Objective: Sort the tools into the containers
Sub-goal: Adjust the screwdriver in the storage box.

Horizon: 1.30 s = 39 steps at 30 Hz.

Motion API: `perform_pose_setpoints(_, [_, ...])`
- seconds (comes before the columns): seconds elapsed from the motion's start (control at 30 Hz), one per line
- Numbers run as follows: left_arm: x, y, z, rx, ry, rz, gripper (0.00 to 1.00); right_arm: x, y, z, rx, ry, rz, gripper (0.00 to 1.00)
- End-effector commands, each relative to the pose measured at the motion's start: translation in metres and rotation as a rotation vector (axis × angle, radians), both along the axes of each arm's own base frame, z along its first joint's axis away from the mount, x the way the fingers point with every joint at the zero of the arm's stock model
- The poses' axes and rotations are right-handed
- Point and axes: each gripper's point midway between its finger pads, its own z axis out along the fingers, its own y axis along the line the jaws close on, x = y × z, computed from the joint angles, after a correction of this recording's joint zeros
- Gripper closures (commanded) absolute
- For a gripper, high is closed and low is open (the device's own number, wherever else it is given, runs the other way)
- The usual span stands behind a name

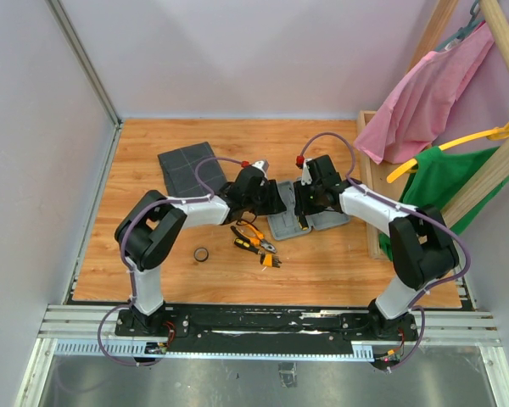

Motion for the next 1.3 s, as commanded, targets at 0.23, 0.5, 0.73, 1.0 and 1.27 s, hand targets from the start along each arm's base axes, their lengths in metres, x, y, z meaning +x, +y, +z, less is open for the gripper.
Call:
perform_pose_setpoints(0.23, [0.018, -0.004, -0.014, 0.003, 0.003, 0.012, 0.54, 0.015, 0.000, -0.003, -0.005, -0.002, -0.001, 0.70])
perform_pose_setpoints(0.5, [0.018, 0.003, -0.028, 0.040, 0.028, 0.036, 0.57, 0.015, -0.006, -0.015, -0.052, 0.016, -0.001, 0.72])
perform_pose_setpoints(0.73, [0.020, 0.009, -0.039, 0.083, 0.055, 0.066, 0.59, 0.005, -0.021, -0.027, -0.132, 0.041, -0.001, 0.75])
perform_pose_setpoints(1.0, [0.020, 0.014, -0.046, 0.109, 0.071, 0.092, 0.61, -0.017, -0.030, -0.037, -0.195, 0.090, 0.044, 0.80])
perform_pose_setpoints(1.27, [0.020, 0.016, -0.046, 0.106, 0.067, 0.096, 0.60, -0.033, -0.039, -0.040, -0.213, 0.122, 0.049, 0.81])
